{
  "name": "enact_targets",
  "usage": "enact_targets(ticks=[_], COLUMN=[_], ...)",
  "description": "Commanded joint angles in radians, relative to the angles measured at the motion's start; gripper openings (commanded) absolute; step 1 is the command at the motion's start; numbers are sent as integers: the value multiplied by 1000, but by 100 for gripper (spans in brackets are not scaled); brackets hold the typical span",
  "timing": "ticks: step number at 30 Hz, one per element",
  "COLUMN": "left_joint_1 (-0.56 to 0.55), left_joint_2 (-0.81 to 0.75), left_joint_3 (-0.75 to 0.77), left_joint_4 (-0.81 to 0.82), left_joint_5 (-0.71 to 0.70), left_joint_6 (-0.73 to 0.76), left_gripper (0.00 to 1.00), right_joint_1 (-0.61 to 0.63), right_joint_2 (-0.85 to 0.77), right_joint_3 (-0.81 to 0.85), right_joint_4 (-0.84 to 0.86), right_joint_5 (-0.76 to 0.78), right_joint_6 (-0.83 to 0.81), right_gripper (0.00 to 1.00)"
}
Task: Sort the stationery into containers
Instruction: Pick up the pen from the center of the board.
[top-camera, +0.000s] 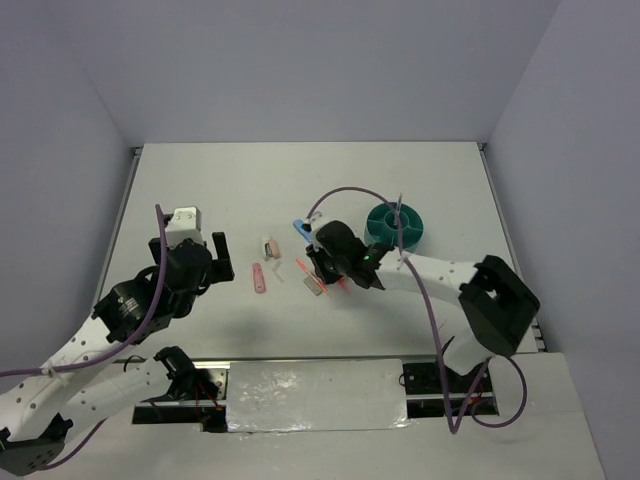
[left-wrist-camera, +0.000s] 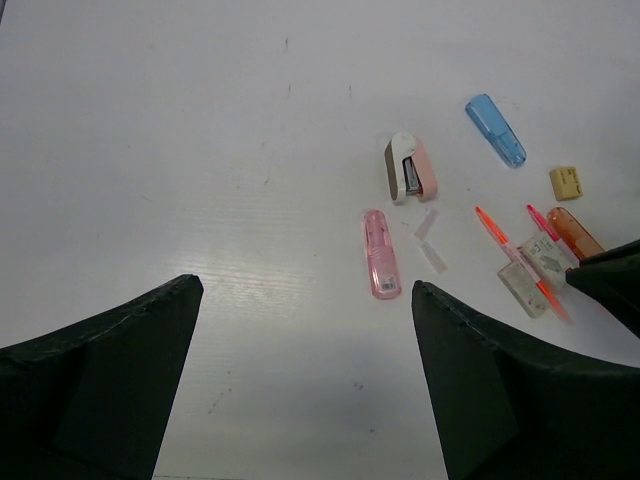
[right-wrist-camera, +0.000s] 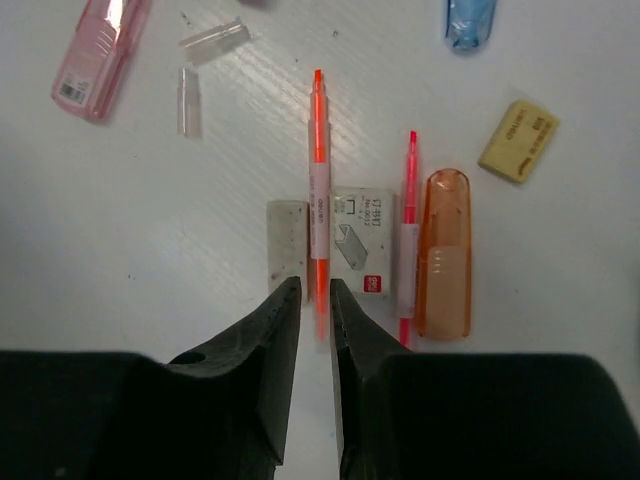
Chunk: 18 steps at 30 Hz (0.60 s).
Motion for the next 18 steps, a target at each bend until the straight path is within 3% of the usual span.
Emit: enact_targets(ticks=[1, 4, 8, 18], left_joint_1=[8, 11, 11, 16], left_joint_2=[25, 30, 38, 25], left_joint_3=[20, 14, 12, 11], left_joint_4=[14, 34, 37, 44], left_joint_5=[-20, 3, 20, 30], left_joint_6=[3, 20, 29, 39], left_gripper=[99, 99, 99, 99], right_joint_1=[28, 30, 28, 24], right_joint_2=[106, 204, 336, 479], right_joint_3=[150, 242, 386, 526], right_joint_4=[-76, -112, -201, -333], right_joint_5=[2, -4, 10, -16], right_joint_6=[-39, -66, -99, -134], right_gripper=[28, 37, 36, 39])
